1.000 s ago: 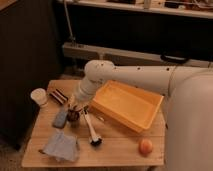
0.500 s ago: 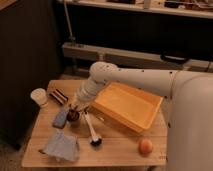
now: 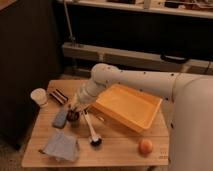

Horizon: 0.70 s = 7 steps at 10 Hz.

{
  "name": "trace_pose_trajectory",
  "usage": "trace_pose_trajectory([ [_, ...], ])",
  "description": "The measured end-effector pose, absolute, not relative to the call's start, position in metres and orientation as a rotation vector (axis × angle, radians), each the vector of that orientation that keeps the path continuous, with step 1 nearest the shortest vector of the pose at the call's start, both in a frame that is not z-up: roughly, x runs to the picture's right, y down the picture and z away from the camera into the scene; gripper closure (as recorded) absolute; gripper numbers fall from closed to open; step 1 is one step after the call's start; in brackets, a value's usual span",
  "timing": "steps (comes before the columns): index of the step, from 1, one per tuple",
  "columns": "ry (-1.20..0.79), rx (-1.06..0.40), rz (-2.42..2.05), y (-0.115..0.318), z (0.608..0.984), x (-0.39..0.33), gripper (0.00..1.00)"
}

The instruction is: Place grapes in metal cup

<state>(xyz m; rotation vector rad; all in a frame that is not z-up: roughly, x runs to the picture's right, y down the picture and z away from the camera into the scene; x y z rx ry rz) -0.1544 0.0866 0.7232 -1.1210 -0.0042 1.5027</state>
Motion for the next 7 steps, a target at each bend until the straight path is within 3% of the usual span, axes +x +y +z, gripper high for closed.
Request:
trace_pose_trajectory([
  [3,-0.039,-1.113,1.48,0.0905,0.7218,-0.1574,0.98],
  [5,-0.045,-1.103,1.47,0.0931,0.7223,-0.1587,0.84],
  [7,-0.048,-1.084,1.464,0.0948,0.7244,-0.1601,0.61],
])
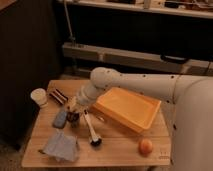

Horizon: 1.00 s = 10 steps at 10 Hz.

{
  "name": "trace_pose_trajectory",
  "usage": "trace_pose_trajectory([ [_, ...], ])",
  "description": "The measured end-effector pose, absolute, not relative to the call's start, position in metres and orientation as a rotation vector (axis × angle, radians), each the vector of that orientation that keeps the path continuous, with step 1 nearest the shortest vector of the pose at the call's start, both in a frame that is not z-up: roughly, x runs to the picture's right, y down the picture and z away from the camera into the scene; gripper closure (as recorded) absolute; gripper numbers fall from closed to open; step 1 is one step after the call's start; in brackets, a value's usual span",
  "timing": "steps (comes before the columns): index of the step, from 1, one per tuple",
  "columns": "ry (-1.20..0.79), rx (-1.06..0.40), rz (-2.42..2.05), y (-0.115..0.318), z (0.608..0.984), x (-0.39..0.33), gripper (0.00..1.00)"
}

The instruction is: Place grapes in metal cup

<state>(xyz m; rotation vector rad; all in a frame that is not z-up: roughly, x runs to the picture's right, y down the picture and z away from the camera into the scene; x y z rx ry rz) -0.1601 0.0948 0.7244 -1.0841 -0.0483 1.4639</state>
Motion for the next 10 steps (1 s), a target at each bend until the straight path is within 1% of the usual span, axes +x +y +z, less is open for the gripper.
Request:
trace_pose_trajectory([
  [3,-0.043,-1.066,1.466,0.0965,0.7263,-0.1611,0.32],
  [4,-0.044,-1.064,1.465,0.0968,0.7263,-0.1614,0.23],
  [5,-0.043,-1.064,1.464,0.0977,0.7264,-0.1618,0.2],
  [10,-0.059,-1.059,1.47,0.0984,0.7247,-0.1625,0.2],
])
